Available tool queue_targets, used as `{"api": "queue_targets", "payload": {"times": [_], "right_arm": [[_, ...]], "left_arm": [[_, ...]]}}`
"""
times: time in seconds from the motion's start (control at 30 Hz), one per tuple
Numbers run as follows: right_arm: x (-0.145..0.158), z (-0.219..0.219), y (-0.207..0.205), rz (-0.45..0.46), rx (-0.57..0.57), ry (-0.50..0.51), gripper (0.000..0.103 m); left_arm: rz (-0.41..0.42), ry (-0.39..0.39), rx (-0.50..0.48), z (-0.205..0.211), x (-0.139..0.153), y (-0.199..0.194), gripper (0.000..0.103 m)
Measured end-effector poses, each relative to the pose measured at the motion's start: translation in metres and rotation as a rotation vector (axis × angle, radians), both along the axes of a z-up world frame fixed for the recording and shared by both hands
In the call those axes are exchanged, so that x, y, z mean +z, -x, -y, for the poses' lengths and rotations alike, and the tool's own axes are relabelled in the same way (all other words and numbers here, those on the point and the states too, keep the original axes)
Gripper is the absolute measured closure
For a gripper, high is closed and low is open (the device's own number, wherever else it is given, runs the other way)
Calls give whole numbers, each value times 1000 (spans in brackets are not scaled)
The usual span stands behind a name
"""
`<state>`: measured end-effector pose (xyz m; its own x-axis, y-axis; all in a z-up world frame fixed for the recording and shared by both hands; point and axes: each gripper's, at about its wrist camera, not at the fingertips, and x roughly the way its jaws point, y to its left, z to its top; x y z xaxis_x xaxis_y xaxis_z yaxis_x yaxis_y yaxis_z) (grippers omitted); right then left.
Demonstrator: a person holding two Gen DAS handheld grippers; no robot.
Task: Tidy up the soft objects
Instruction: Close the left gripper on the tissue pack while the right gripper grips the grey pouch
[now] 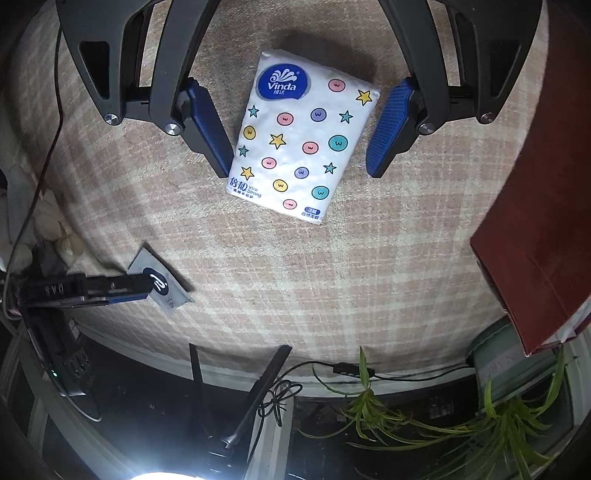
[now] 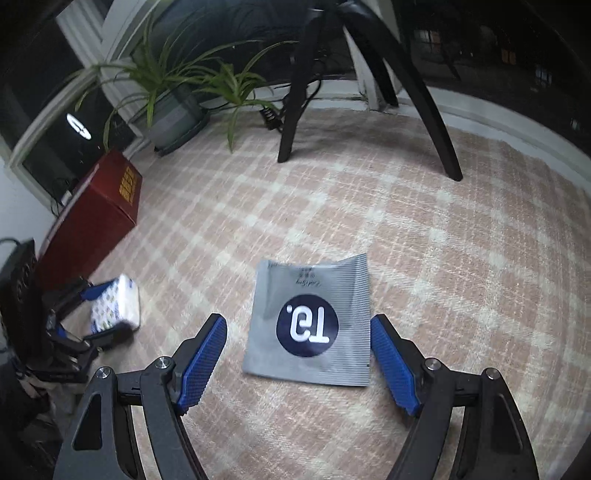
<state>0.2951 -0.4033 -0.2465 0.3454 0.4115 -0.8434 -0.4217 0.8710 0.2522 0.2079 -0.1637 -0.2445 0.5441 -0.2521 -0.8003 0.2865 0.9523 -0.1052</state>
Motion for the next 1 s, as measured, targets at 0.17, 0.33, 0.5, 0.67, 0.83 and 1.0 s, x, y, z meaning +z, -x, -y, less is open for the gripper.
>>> {"api": "queue_targets", "payload": {"times": [0.17,0.33,0.5,0.67,0.83,1.0], "right_arm": [[-5,-18,1,95,-60,142,21],[-11,-41,-1,151,-78,246,14],[-10,-34,1,150,-80,231,21],[-6,-19,3,157,-89,224,36],[-6,-12,3,160,-104,202,45],[-6,-13,2,175,-106,212,44]], "left_arm": [[17,-40,6,5,-2,1,27],[29,-84,29,11,-3,1,26],[28,-79,99,1,-4,-3,25],[29,-88,112,1,-4,-5,25],[32,-86,125,0,-4,-4,31],[36,-87,140,0,-4,-4,33]]}}
